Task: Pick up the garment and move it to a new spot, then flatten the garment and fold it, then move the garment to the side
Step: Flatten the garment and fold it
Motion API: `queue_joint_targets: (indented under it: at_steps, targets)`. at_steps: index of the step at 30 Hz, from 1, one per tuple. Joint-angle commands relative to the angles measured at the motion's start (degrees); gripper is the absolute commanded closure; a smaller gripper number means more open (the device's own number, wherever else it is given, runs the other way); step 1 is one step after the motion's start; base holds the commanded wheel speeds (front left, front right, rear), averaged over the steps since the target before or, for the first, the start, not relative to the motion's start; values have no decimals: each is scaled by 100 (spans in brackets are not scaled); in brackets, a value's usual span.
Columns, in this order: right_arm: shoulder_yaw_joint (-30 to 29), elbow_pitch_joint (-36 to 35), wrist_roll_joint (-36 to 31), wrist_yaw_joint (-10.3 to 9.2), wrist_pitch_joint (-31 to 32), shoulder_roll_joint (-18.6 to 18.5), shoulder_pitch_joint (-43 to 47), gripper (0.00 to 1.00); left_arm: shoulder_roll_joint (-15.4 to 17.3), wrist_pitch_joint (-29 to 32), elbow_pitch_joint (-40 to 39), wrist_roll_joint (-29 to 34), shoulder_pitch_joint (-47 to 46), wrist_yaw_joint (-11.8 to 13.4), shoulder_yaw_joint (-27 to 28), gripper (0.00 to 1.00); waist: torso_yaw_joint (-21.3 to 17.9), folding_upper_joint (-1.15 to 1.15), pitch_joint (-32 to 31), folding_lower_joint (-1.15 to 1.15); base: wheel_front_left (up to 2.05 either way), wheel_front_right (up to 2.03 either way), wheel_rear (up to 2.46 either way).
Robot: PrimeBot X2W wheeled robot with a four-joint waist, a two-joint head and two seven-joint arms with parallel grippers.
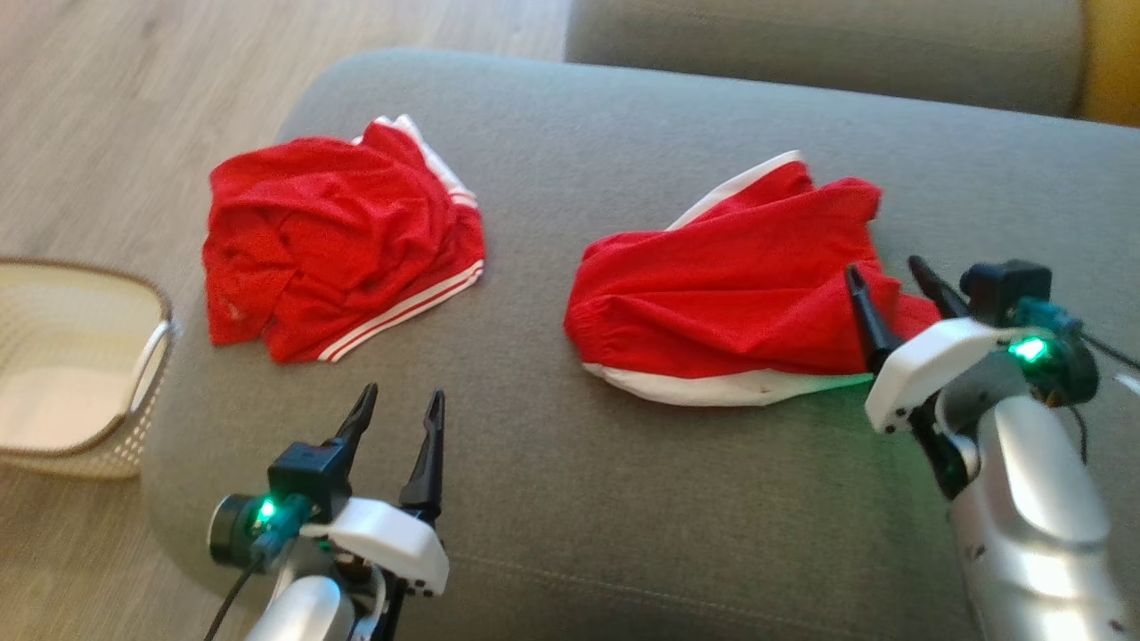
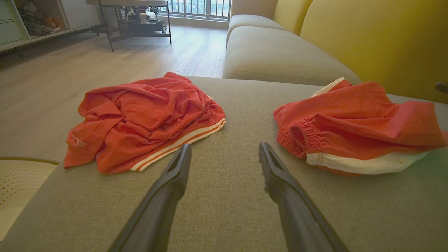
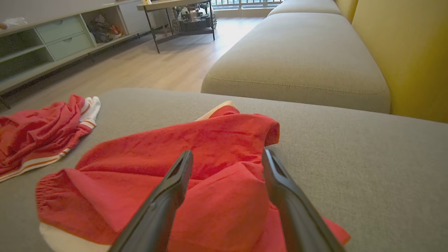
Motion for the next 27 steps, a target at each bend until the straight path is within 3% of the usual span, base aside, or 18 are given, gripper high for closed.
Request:
queue_joint_targets:
  at_steps: [1,7,8,9,20,27]
  targets:
    - [15,-35,-135,-2,24,17,-305,0,12,-69,-160,49,-360,-21,186,0,184,0,161,0,0,0,0]
    - [-529,958,-487,-2,424,17,-856,3,-168,-70,-97,134,-423,-118,188,0,435,0,306,0,0,0,0]
    - [-543,1062,-461,-2,414,17,-935,94,-187,-70,-85,150,-427,-130,197,0,461,0,319,0,0,0,0]
    - [-554,1132,-487,-2,368,17,-1003,100,-206,-70,-73,164,-428,-139,209,0,482,0,330,0,0,0,0]
    - [-653,1608,-947,-2,-232,-11,-1809,100,-351,-71,-1,319,-423,-270,320,0,564,0,373,0,0,0,0]
    - [-1147,2035,-1560,-2,-313,-170,-2115,100,-460,-71,28,408,-447,-351,344,0,671,0,452,0,0,0,0]
